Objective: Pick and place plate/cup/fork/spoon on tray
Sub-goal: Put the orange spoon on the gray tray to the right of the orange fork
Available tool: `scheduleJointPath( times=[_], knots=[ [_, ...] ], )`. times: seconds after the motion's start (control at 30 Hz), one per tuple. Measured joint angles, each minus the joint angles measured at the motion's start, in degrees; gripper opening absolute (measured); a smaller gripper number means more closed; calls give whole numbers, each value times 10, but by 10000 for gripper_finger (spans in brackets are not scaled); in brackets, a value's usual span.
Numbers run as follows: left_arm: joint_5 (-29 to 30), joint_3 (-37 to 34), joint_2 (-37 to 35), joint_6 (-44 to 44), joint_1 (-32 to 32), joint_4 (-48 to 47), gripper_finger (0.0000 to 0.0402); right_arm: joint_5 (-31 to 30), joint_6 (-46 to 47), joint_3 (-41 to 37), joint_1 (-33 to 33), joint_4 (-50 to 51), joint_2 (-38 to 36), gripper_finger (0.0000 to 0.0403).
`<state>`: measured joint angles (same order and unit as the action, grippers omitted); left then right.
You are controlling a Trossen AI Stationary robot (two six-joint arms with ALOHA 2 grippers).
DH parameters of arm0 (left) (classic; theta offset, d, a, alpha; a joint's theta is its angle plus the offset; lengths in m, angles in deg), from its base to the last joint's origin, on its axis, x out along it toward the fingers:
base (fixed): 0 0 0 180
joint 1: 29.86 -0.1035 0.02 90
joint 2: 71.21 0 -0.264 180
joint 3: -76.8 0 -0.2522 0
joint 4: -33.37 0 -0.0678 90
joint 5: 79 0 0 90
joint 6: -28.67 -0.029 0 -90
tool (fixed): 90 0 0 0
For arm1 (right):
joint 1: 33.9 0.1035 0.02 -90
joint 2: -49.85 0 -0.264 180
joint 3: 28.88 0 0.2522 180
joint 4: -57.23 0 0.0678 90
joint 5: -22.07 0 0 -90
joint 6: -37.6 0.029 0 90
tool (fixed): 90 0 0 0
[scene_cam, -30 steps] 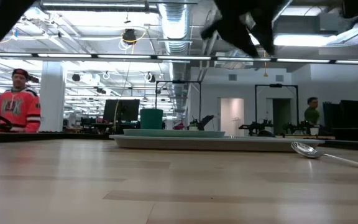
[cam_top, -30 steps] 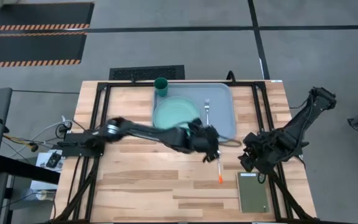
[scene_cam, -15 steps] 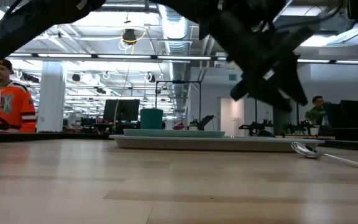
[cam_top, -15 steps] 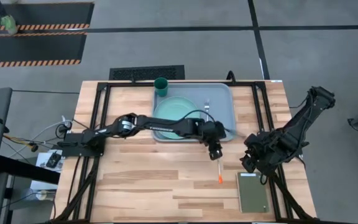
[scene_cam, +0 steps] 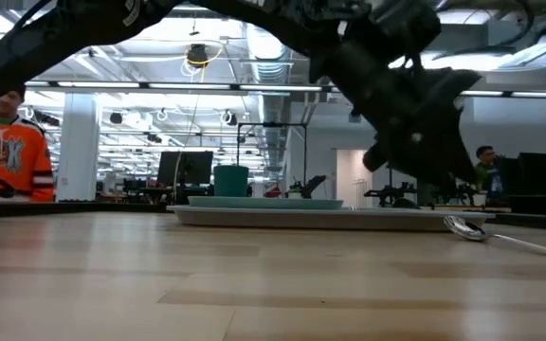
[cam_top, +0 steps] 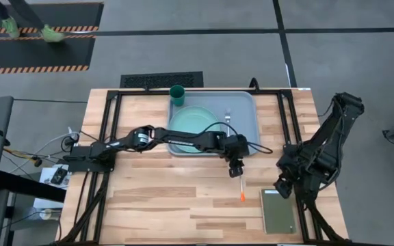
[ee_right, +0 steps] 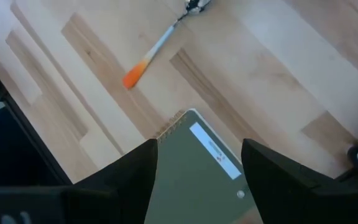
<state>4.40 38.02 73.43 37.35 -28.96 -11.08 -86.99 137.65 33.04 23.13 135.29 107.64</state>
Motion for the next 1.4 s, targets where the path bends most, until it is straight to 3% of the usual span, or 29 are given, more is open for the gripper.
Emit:
scheduleJointPath(
  times=[0.63,1.0,1.4],
  knots=[
    [12,-2,31,9,4,-17,123,-8,0,0,-1,-2,0,260],
    [9,-2,35,42,4,-5,12,-21,0,0,-1,-1,0,260],
    [-18,-2,35,88,3,7,0,-24,-1,0,-1,-1,0,260]
  ],
)
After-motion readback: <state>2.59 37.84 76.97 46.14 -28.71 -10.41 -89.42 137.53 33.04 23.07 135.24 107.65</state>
